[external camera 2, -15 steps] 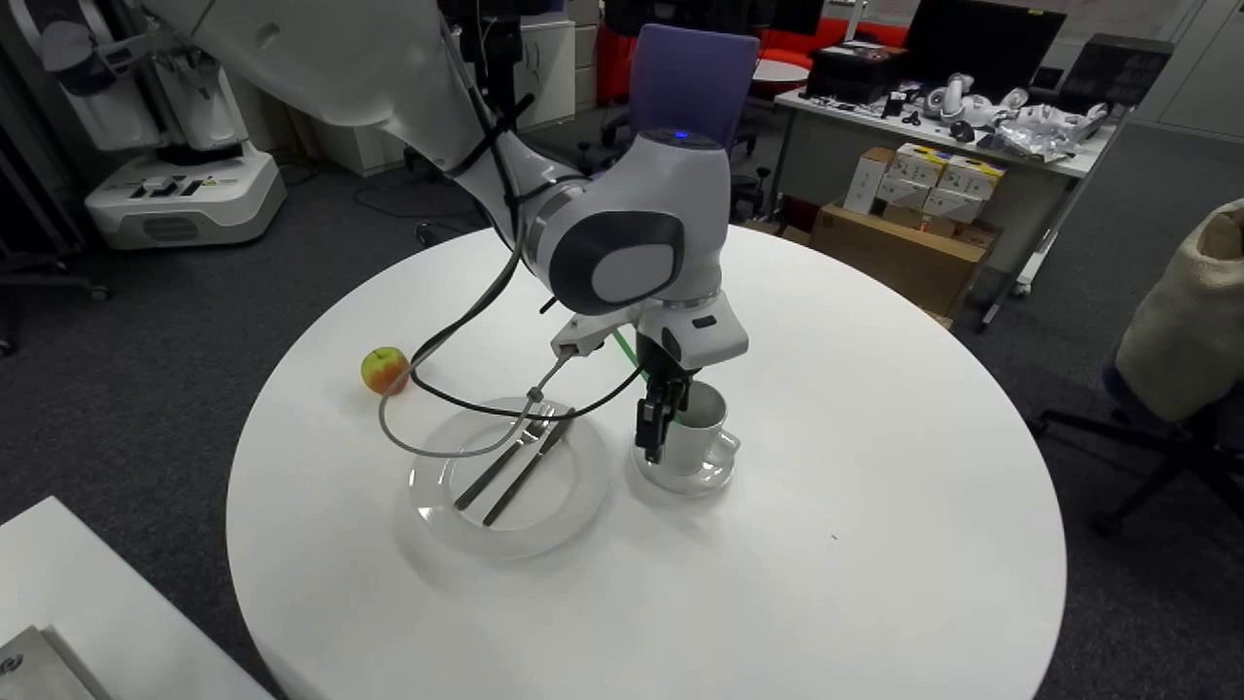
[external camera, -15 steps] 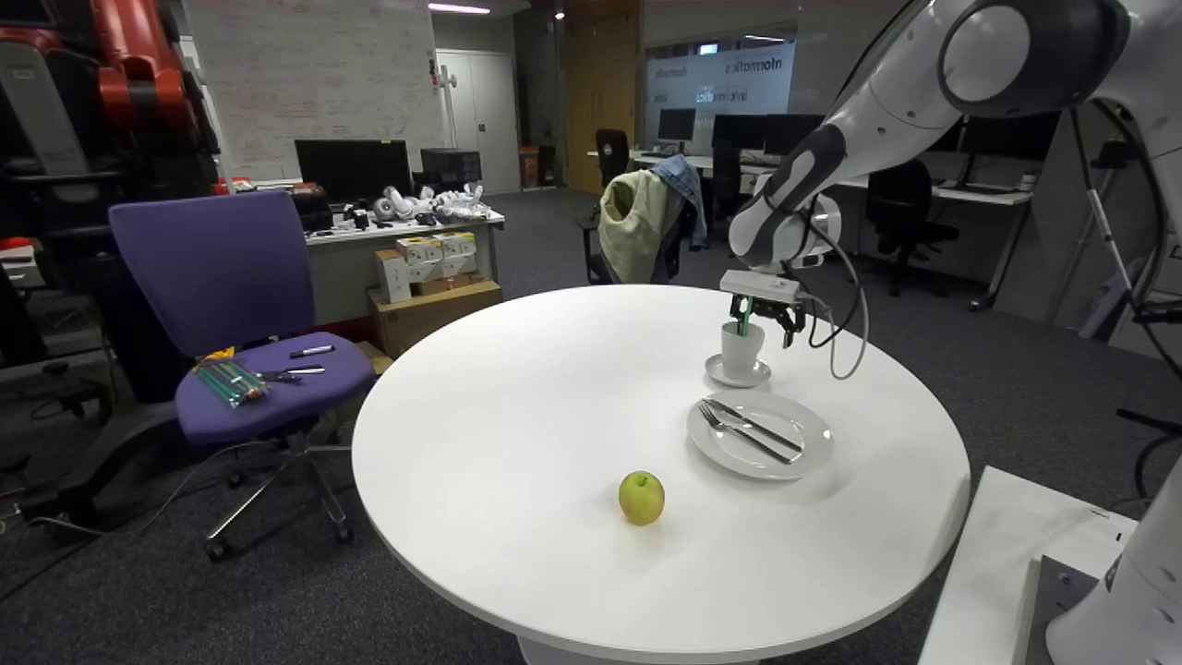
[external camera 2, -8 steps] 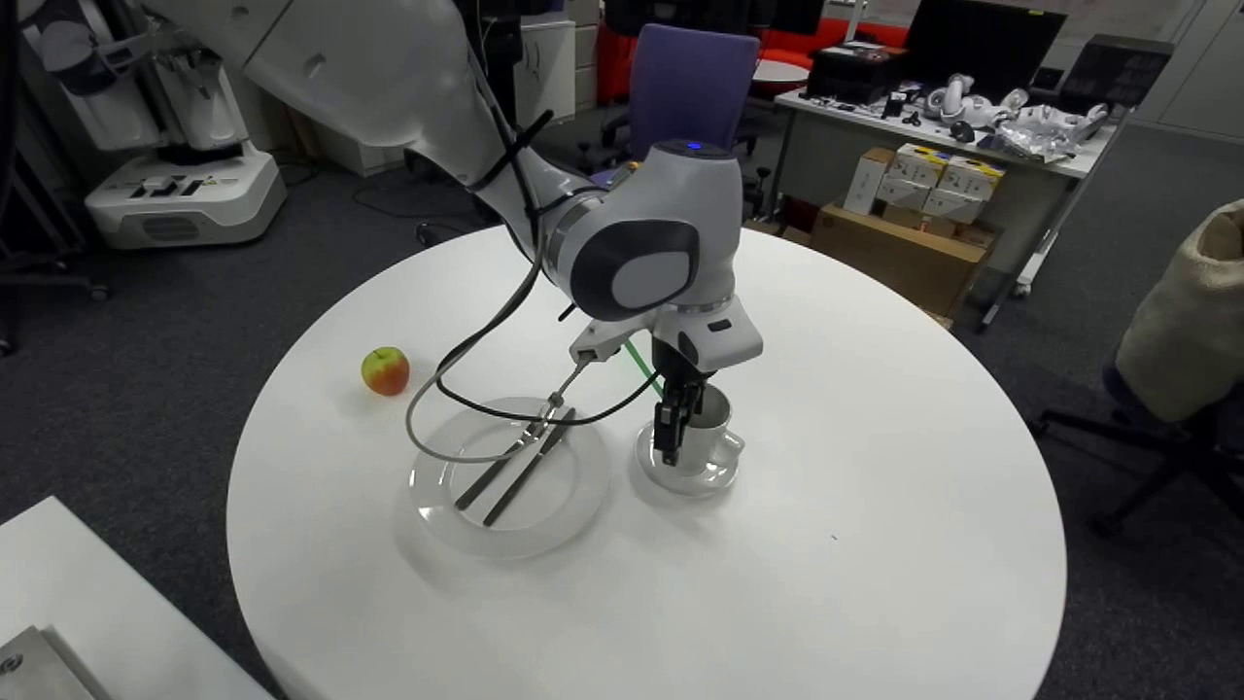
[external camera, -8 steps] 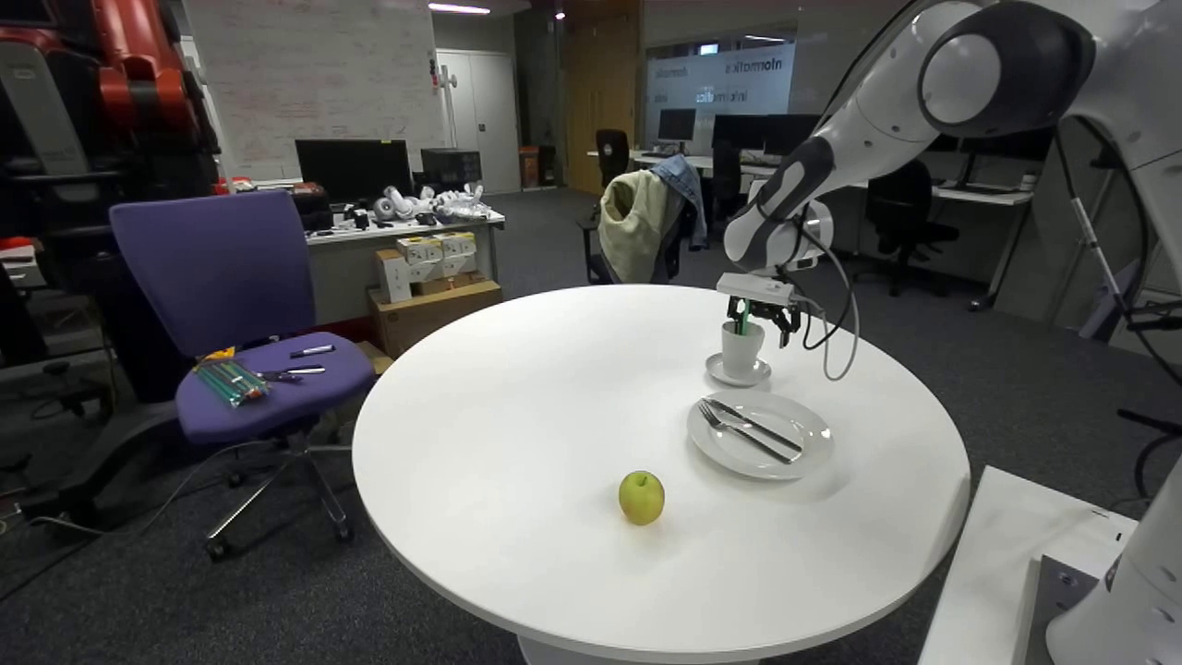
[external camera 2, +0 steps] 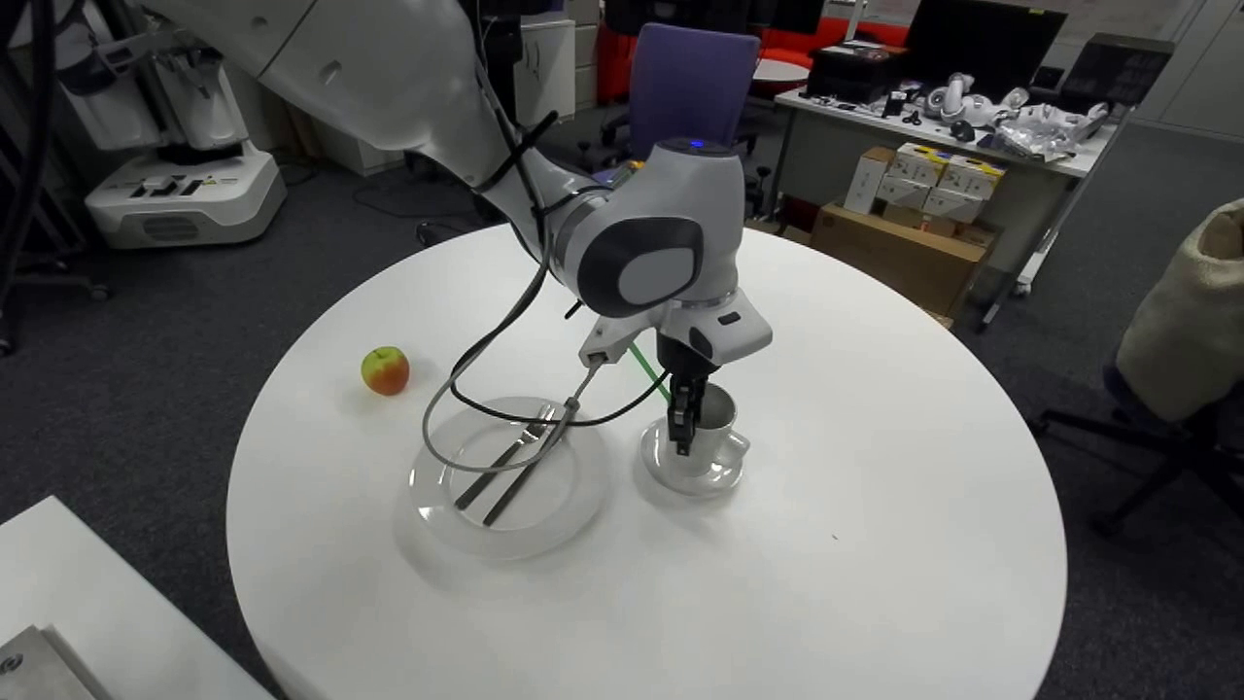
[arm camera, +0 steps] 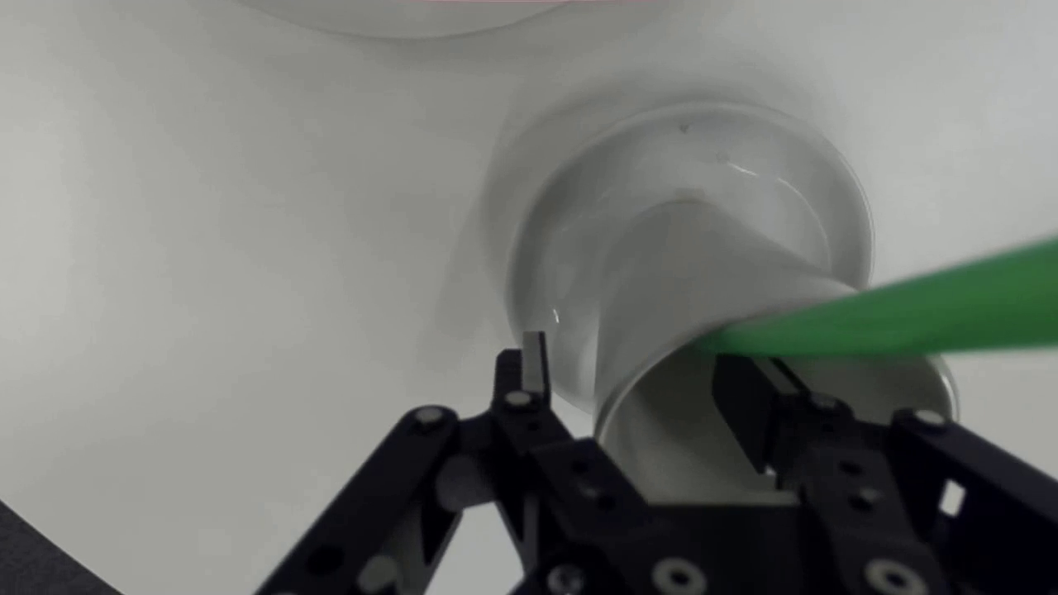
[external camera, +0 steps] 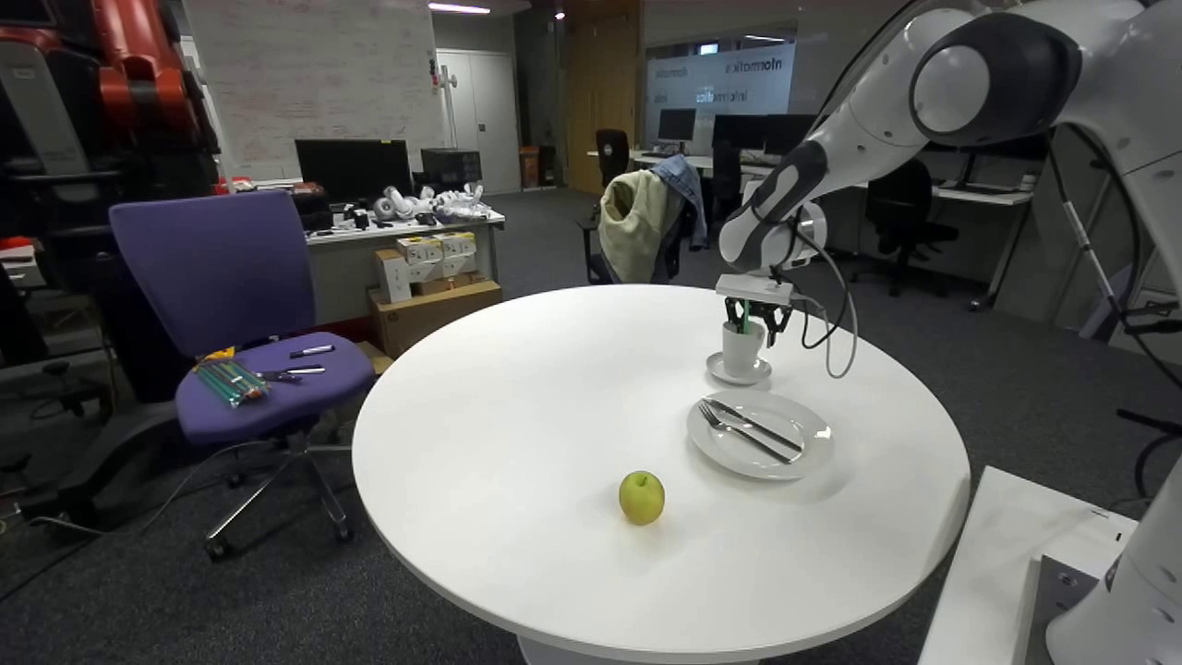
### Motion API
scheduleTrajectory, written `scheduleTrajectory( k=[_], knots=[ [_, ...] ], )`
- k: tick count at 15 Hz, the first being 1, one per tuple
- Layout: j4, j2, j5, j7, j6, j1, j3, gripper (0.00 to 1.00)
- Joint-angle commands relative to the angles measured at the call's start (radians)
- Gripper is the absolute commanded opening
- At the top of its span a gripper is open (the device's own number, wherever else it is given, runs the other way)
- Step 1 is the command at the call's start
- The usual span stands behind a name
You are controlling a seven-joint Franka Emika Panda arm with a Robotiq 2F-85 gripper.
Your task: Remove the white mug from the plate and put it on the table
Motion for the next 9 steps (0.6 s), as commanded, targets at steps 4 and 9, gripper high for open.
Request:
scheduleTrajectory(
  k=[4, 9],
  knots=[
    [0.022, 0.003, 0.003, -0.074, -0.016, -0.018, 0.000, 0.05],
    [-0.019, -0.053, 0.012, -0.130, 0.005, -0.014, 0.008, 0.02]
  ],
)
